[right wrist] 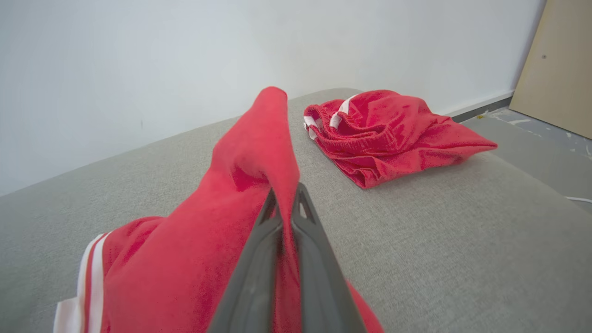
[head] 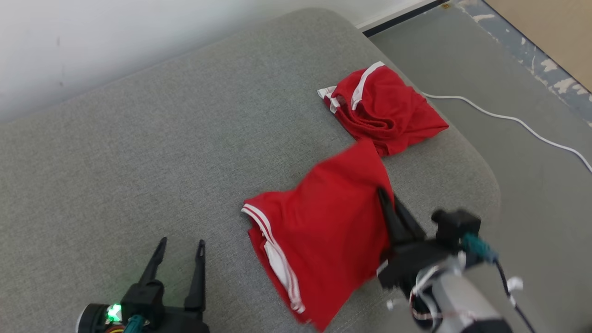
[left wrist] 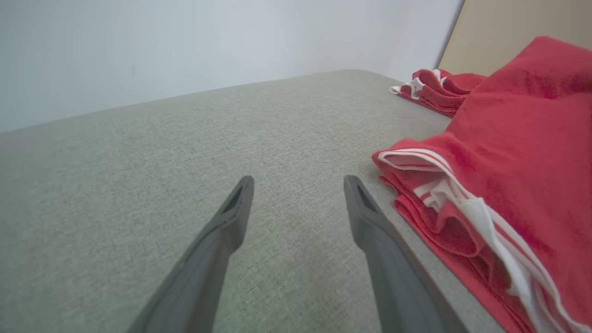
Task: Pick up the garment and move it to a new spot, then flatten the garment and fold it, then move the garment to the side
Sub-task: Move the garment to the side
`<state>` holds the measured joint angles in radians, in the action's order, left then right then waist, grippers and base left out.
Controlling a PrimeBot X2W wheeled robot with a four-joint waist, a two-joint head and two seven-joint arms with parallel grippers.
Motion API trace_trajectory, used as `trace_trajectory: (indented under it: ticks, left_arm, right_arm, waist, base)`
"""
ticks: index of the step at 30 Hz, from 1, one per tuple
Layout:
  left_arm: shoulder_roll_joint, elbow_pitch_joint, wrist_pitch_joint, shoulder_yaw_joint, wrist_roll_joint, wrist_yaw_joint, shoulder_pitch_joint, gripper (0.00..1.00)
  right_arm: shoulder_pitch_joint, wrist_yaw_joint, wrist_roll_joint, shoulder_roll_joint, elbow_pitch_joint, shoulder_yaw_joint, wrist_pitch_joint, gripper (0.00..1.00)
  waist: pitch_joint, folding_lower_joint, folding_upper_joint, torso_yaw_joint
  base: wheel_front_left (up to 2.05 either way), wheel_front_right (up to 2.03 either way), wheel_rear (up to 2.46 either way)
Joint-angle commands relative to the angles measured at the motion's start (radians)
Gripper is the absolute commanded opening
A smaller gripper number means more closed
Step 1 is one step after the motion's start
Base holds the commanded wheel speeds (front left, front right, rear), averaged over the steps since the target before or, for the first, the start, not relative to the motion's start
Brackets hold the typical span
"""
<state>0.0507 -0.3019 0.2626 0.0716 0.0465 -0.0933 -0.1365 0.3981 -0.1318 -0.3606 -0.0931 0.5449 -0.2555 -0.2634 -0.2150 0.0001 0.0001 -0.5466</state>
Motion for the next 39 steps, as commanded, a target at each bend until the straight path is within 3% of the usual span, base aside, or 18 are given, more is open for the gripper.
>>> trace_trajectory:
  ticks: [1, 8, 15, 23, 30, 31, 32, 36, 39]
  left_arm:
    - [0.008, 0.011, 0.003, -0.012, -0.010, 0.006, 0.016, 1.00]
    - [0.015, 0.028, 0.003, -0.017, -0.033, 0.005, -0.003, 1.00]
    - [0.019, 0.040, 0.003, -0.007, -0.043, 0.009, -0.037, 1.00]
    - [0.035, 0.056, 0.003, 0.009, -0.056, 0.013, -0.076, 1.00]
    - [0.052, 0.064, 0.003, 0.023, -0.060, 0.024, -0.094, 1.00]
    - [0.053, 0.064, 0.003, 0.023, -0.061, 0.028, -0.091, 1.00]
    - [0.054, 0.065, 0.003, 0.024, -0.060, 0.033, -0.090, 1.00]
    - [0.060, 0.064, 0.003, 0.026, -0.051, 0.040, -0.082, 1.00]
    - [0.059, 0.068, 0.003, 0.025, -0.045, 0.046, -0.073, 1.00]
  right_arm:
    - [0.059, 0.002, 0.010, -0.012, 0.007, -0.014, 0.000, 0.00]
    - [0.271, 0.003, 0.064, -0.077, 0.091, -0.011, 0.000, 0.00]
    - [0.460, 0.003, 0.164, -0.162, 0.244, 0.086, 0.000, 0.00]
    - [0.561, 0.003, 0.341, -0.296, 0.404, 0.302, 0.000, 0.00]
    - [0.581, 0.003, 0.548, -0.381, 0.487, 0.565, 0.000, 0.00]
    - [0.574, 0.003, 0.581, -0.389, 0.492, 0.610, 0.000, 0.03]
    - [0.568, 0.003, 0.617, -0.388, 0.485, 0.653, 0.000, 1.00]
    - [0.546, 0.003, 0.732, -0.336, 0.423, 0.794, 0.000, 1.00]
    - [0.535, 0.003, 0.748, -0.285, 0.348, 0.808, 0.000, 1.00]
  waist:
    - [-0.013, -0.0001, -0.0001, 0.003]
    - [-0.058, -0.0001, -0.0001, 0.065]
    - [-0.108, -0.0001, -0.0001, 0.141]
    - [-0.157, -0.0001, -0.0001, 0.222]
    - [-0.187, -0.0001, -0.0001, 0.276]
    - [-0.187, -0.0001, -0.0001, 0.281]
    - [-0.187, -0.0001, -0.0001, 0.285]
    - [-0.180, -0.0001, -0.0001, 0.297]
    - [-0.166, -0.0001, -0.0001, 0.302]
  base:
    - [0.00, 0.00, 0.00]
    - [0.00, 0.00, 0.00]
    - [0.00, 0.00, 0.00]
    - [0.00, 0.00, 0.00]
    - [0.00, 0.00, 0.00]
    - [0.00, 0.00, 0.00]
    - [0.00, 0.00, 0.00]
    - [0.00, 0.00, 0.00]
    - [0.00, 0.00, 0.00]
